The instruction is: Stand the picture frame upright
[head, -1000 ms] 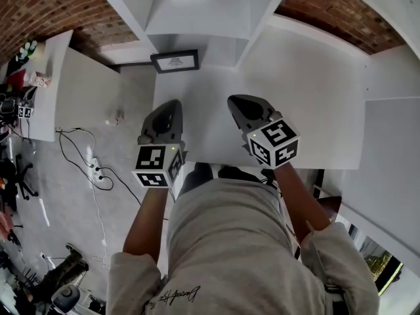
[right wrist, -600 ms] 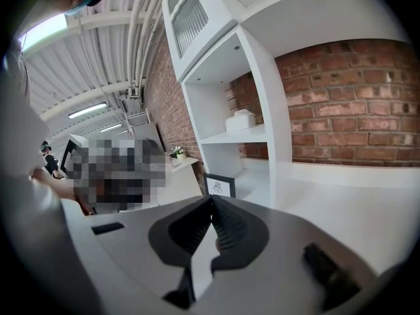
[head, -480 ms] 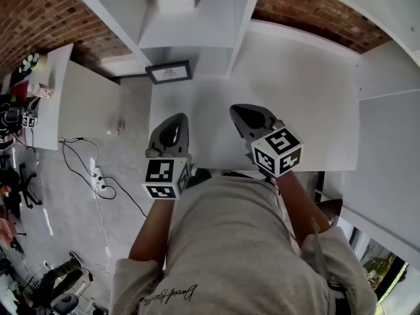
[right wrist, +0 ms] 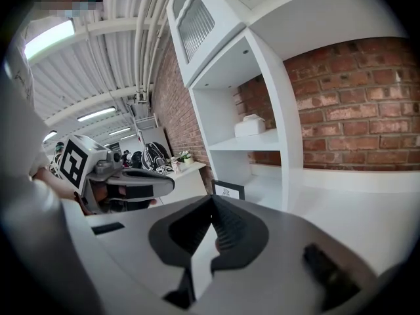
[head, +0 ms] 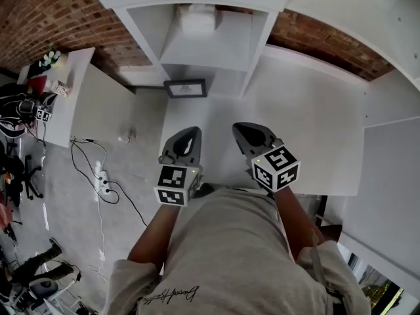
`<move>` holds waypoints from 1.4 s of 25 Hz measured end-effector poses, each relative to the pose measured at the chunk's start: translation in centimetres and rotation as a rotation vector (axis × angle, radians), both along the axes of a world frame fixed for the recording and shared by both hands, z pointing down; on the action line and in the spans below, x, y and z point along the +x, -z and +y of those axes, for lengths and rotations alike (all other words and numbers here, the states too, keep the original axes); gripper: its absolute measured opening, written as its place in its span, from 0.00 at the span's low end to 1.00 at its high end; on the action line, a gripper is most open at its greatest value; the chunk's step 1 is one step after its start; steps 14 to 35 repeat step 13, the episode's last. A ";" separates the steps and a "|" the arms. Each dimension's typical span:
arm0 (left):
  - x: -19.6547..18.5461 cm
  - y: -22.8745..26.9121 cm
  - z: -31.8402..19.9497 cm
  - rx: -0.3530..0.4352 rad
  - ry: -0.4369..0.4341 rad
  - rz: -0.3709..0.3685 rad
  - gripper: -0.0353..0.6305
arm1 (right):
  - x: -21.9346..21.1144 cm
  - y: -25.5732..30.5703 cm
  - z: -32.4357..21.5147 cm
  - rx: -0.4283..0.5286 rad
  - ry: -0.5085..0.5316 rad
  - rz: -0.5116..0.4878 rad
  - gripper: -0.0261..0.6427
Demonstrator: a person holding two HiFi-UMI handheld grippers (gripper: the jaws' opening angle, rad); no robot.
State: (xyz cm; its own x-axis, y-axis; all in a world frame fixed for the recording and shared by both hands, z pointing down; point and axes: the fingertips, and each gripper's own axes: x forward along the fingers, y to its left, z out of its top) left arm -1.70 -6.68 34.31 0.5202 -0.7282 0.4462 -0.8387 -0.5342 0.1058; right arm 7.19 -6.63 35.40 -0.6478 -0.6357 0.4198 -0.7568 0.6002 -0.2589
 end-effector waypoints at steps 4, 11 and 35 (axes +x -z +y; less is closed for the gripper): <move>-0.3 0.2 0.2 0.002 0.012 -0.001 0.08 | -1.0 0.3 0.0 0.010 0.032 0.001 0.08; -0.7 0.2 1.0 -0.008 0.032 0.012 0.08 | -1.1 0.2 0.6 -0.002 0.048 0.013 0.08; -0.8 0.2 1.3 -0.009 0.037 0.013 0.08 | -1.2 0.2 0.9 -0.004 0.048 0.014 0.08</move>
